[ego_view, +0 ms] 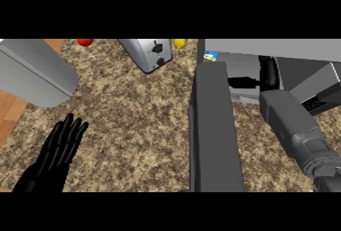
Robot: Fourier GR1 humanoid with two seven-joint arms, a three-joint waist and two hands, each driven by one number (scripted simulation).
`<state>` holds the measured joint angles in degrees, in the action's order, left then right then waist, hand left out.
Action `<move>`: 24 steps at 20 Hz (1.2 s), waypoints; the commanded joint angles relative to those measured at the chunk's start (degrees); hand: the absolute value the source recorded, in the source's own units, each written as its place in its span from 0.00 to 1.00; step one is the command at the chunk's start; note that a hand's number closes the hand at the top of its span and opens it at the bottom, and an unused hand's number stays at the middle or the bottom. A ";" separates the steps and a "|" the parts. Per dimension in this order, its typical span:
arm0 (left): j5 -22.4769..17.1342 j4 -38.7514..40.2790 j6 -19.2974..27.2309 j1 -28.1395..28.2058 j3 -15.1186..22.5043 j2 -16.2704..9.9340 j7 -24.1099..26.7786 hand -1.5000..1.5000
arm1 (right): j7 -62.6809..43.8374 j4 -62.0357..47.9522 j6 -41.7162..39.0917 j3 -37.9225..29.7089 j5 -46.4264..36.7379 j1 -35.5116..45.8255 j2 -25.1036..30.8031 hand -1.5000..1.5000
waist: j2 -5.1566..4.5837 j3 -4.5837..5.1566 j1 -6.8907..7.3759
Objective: Pick up the milk, place it into the microwave and close the microwave
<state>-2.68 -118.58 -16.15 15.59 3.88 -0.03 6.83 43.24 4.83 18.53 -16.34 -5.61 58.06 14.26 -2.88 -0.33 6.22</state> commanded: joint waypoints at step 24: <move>8.83 16.42 -4.05 -11.13 10.21 -0.76 -1.46 1.00 | 13.36 11.25 -19.27 1.48 2.60 -22.24 -7.44 0.00 | 3.35 0.39 -7.18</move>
<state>4.37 -102.23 -21.12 5.12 12.29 -1.63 7.70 55.40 11.90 1.82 -16.59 -2.92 40.85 8.08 -0.10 -0.02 0.12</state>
